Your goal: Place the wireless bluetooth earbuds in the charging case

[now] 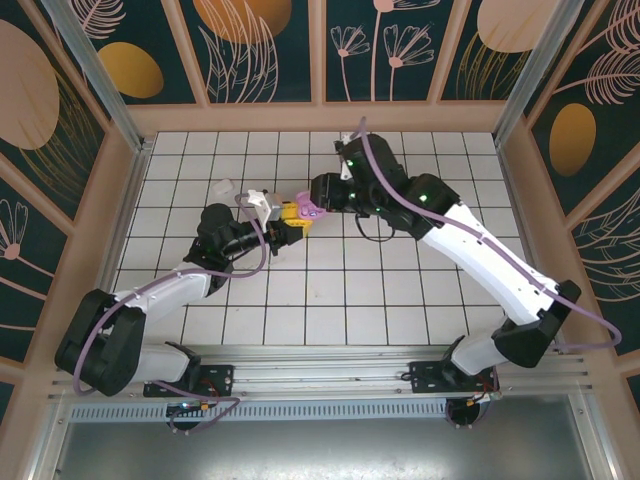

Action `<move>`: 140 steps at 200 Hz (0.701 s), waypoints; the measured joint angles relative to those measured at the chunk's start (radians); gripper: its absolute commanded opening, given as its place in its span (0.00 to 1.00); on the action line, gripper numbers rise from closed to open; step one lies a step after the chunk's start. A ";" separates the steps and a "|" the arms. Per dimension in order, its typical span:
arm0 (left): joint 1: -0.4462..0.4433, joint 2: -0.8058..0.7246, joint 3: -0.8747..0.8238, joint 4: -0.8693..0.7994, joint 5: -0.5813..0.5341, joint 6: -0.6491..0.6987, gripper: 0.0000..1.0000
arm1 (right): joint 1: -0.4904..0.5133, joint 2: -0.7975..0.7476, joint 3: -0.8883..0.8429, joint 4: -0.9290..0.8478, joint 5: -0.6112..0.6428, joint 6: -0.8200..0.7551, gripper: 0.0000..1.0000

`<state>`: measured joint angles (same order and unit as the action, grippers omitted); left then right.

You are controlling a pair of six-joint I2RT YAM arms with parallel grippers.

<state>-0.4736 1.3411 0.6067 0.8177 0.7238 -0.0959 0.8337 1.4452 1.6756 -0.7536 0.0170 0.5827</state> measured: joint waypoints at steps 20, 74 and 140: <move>0.001 0.011 0.000 0.012 0.000 -0.017 0.17 | -0.067 -0.029 -0.042 0.014 -0.008 0.000 0.34; 0.049 0.027 -0.026 0.069 0.013 -0.087 0.16 | -0.327 -0.074 -0.255 0.064 -0.100 0.001 0.31; 0.090 0.019 -0.033 0.062 0.024 -0.104 0.16 | -0.469 0.082 -0.397 0.208 -0.240 0.038 0.29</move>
<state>-0.3840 1.3605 0.5739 0.8799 0.7483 -0.2001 0.3649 1.5269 1.2785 -0.5453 -0.2230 0.6205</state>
